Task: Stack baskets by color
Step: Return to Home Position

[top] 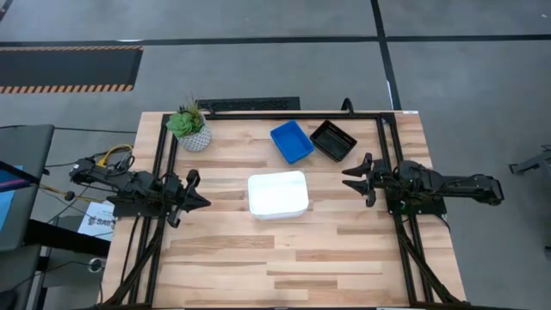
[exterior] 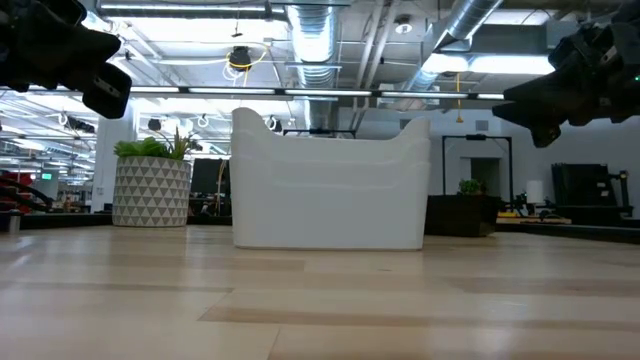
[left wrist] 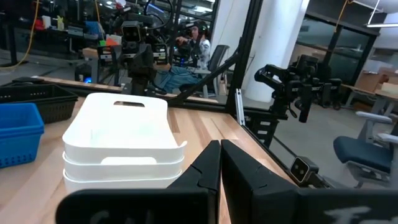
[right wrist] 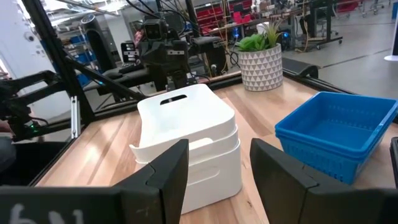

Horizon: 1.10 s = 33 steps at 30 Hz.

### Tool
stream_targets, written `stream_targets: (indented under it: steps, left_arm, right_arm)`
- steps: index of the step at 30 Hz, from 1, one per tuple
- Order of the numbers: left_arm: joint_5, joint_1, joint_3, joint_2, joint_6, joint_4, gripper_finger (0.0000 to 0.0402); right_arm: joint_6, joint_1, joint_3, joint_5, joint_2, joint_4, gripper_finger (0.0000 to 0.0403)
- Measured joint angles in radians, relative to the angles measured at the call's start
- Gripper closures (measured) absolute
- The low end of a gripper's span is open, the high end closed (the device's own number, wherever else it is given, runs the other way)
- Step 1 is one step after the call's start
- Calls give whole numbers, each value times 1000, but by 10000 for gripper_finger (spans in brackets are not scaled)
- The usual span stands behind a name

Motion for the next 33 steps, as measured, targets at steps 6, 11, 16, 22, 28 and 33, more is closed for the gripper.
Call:
stream_targets:
  steps: [6,11,16,22,28,33]
  left_arm:
    - [0,0,0,0,0,0,401]
    - [0,0,0,0,-1,0,401]
    - [0,0,0,0,-1,0,401]
    - [0,0,0,0,-1,0,402]
    - [0,0,0,0,-1,0,401]
    - [0,0,0,0,-2,0,401]
  right_arm:
    - [-1,0,0,0,0,0,209]
    - [-1,0,0,1,0,-1,210]
    - [-1,0,-1,1,0,-1,209]
    - [-1,0,-1,2,0,-1,212]
    - [0,0,-2,2,0,-1,209]
    - [0,0,-2,2,0,-1,211]
